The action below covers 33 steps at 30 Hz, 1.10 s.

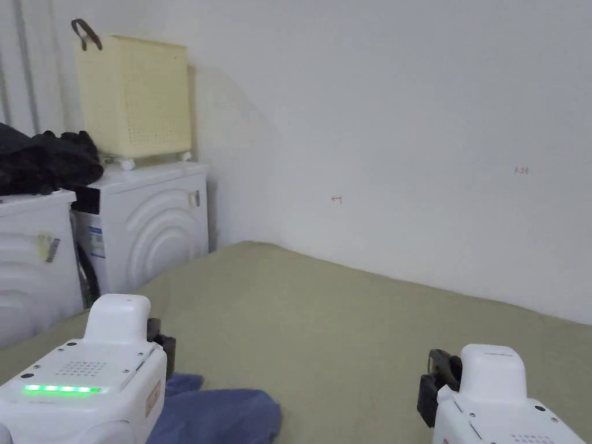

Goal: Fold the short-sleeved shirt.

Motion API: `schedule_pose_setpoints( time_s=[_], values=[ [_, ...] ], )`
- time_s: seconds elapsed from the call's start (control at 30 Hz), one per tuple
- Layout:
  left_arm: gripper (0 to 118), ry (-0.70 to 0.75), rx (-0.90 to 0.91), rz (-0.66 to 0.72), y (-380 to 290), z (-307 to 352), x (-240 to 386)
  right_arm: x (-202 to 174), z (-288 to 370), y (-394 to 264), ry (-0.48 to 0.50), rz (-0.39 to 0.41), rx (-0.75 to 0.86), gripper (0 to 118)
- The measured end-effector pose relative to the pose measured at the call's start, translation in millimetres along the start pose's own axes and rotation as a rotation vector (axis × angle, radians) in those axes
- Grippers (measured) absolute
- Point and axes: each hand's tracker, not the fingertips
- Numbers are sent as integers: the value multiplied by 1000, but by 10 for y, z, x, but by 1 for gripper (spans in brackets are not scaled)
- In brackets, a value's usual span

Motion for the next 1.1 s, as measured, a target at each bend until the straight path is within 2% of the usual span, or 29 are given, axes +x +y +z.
schedule_pose_setpoints(
  time_s=[0.13, 0.33, 0.57, 0.8, 0.83, 0.87, 0.9, 0.93, 0.97, 1.03, 1.1],
  values=[
    [0, 59, -25, 6, -50, -39, -328, -261, -182, -3, 51, 3, 3, 0],
    [0, 84, -76, 2, -178, -286, -449, -346, -366, -101, 84, 8, -34, 0],
    [0, 5, -223, 2, -490, -927, -310, -277, -557, -384, 66, 30, -114, 0],
    [3, -138, -513, 30, -1143, -1920, -65, -183, -666, -860, 60, 71, -246, 0],
    [7, -175, -554, 29, -1224, -2043, -3, -164, -673, -923, 58, 73, -264, 0],
    [23, -198, -596, 30, -1296, -2153, 55, -148, -676, -976, 57, 76, -281, 0],
    [69, -216, -647, 25, -1388, -2286, 121, -123, -686, -1033, 56, 75, -301, 0],
    [102, -226, -699, 29, -1484, -2408, 184, -99, -690, -1087, 53, 72, -314, 0],
    [115, -222, -740, 10, -1557, -2484, 232, -78, -689, -1136, 48, 71, -326, 0],
    [114, -198, -782, -54, -1716, -2653, 330, -30, -663, -1246, 44, 74, -363, 0],
    [114, -189, -795, -61, -1878, -2776, 393, 20, -625, -1340, 36, 77, -394, 0]
  ],
)
